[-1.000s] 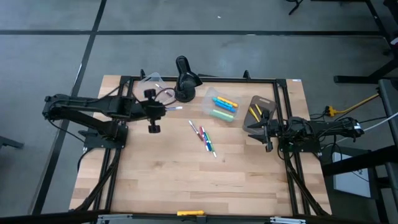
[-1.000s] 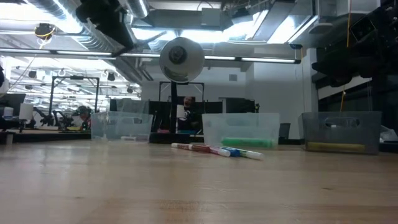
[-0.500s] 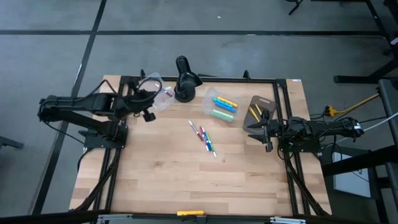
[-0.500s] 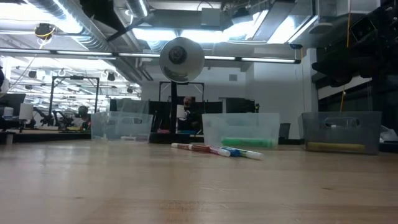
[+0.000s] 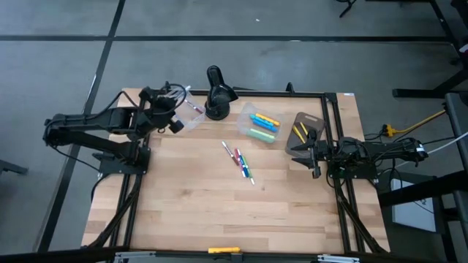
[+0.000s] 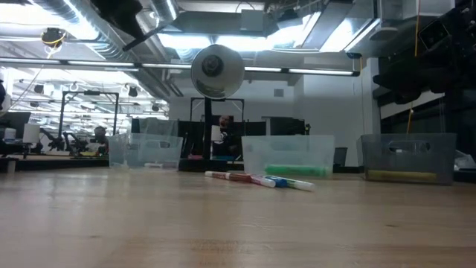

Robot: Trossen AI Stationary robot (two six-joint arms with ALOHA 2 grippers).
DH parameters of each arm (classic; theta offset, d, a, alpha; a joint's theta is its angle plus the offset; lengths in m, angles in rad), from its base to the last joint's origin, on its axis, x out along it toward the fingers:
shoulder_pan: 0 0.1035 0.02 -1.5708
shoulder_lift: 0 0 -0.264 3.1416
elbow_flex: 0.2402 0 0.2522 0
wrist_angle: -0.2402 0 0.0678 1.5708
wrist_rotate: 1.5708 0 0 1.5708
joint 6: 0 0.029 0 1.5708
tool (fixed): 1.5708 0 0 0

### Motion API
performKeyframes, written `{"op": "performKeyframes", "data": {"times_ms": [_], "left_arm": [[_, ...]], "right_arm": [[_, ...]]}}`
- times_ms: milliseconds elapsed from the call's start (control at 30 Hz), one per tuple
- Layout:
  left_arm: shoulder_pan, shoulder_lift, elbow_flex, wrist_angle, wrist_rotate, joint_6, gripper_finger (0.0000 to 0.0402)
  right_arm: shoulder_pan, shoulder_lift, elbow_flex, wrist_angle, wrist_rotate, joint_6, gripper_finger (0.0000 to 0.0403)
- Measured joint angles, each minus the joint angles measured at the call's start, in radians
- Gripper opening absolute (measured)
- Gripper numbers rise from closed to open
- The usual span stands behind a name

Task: Pick & Place Markers
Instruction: Put the bottom blue marker in the left transparent bin

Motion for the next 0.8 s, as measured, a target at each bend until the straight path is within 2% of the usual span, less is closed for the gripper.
{"op": "performKeyframes", "data": {"times_ms": [167,500,800], "left_arm": [[0.070,0.000,-0.026,-0.002,0.006,-0.053,0.0036],[0.218,0.005,-0.043,-0.009,0.156,-0.103,0.0038],[0.295,0.017,-0.043,-0.010,0.217,-0.109,0.0037]], "right_arm": [[0.000,0.000,0.000,0.000,0.000,0.000,0.0194],[0.000,0.000,0.000,0.000,0.000,0.000,0.0194],[0.000,0.000,0.000,0.000,0.000,0.000,0.0194]]}}
